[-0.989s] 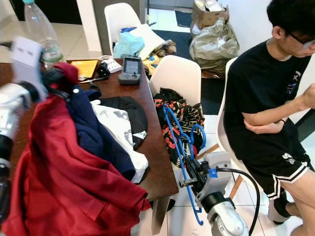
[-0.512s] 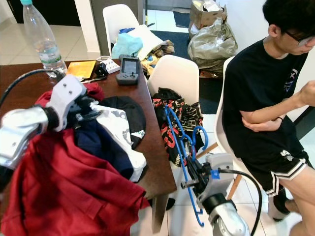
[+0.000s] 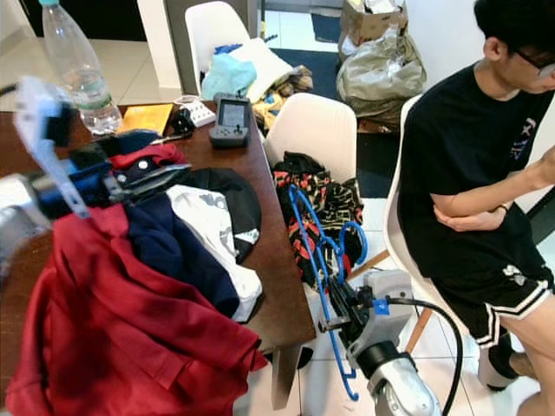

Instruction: Hang hanger

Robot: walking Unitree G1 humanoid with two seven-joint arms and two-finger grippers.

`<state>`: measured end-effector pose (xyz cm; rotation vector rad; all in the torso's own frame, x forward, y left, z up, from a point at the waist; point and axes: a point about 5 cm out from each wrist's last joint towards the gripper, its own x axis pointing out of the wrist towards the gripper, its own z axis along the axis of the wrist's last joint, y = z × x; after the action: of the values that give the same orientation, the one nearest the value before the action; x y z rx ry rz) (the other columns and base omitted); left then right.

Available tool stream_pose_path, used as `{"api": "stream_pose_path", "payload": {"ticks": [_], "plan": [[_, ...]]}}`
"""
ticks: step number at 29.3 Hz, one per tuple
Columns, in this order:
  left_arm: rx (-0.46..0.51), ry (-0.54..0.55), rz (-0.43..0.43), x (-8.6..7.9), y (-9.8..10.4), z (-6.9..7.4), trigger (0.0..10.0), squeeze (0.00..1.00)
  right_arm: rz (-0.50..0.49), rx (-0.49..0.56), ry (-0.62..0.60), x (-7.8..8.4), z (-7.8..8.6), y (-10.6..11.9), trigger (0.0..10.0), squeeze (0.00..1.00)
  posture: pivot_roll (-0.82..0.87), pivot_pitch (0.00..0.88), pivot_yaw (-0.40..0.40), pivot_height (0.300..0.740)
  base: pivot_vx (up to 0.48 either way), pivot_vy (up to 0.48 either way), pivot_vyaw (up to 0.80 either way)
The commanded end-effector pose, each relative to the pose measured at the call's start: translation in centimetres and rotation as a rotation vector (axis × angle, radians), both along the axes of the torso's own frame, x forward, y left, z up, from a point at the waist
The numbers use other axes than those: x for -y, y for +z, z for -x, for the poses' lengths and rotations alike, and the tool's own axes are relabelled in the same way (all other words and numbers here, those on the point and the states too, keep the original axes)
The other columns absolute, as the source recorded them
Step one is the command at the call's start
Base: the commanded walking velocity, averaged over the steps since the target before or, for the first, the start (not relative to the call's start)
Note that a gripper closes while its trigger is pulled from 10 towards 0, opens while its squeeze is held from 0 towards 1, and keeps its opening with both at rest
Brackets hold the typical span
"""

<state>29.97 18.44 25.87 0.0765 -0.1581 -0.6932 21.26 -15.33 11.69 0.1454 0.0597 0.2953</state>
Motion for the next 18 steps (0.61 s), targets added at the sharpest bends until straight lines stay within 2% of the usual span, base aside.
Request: {"api": "stream_pose_path", "payload": {"ticks": [1, 3, 4, 5, 6, 9, 11, 18], "plan": [[-0.022, 0.011, 0.054, 2.3, -0.9, 0.3, 10.0, 0.0, -0.001, -0.001, 0.004, 0.1, 0.1, 0.2, 10.0, 0.0, 0.05, 0.176, -0.047, 0.74, -0.311, 0.0, 0.0], [-0.022, 0.011, 0.054, 2.3, -0.9, 0.3, 10.0, 0.0, -0.001, -0.001, 0.004, 0.1, 0.1, 0.2, 10.0, 0.0, 0.05, 0.176, -0.047, 0.74, -0.311, 0.0, 0.0], [-0.029, 0.014, 0.071, 3.1, -1.2, 0.4, 10.0, 0.0, -0.001, -0.001, 0.003, 0.1, 0.1, 0.2, 10.0, 0.0, 0.06, 0.175, -0.048, 0.74, -0.3, 0.0, 0.0], [-0.029, 0.014, 0.071, 3.1, -1.2, 0.4, 10.0, 0.0, -0.001, -0.001, 0.003, 0.1, 0.1, 0.2, 10.0, 0.0, 0.06, 0.175, -0.048, 0.74, -0.3, 0.0, 0.0], [-0.063, 0.046, 0.081, 4.2, -2.3, 0.5, 10.0, 0.0, -0.001, 0.0, 0.002, 0.1, 0.1, 0.2, 10.0, 0.0, 0.06, 0.174, -0.047, 0.74, -0.259, 0.0, 0.0], [-0.073, 0.065, 0.075, 4.6, -2.8, 0.5, 10.0, 0.0, -0.001, 0.0, 0.001, 0.1, 0.1, 0.2, 10.0, 0.0, 0.06, 0.174, -0.047, 0.74, -0.259, 0.0, 0.0], [-0.097, 0.091, 0.076, 5.5, -3.7, 0.7, 10.0, 0.0, -0.002, 0.001, 0.0, 0.1, 0.1, 0.2, 10.0, 0.0, 0.06, 0.173, -0.044, 0.74, -0.347, 0.0, 0.0], [-0.089, 0.141, 0.055, 6.1, -4.1, 0.7, 10.0, 0.0, -0.003, 0.002, -0.001, 0.1, 0.1, 0.2, 10.0, 0.0, 0.06, 0.173, -0.043, 0.74, -0.362, 0.0, 0.0]]}}
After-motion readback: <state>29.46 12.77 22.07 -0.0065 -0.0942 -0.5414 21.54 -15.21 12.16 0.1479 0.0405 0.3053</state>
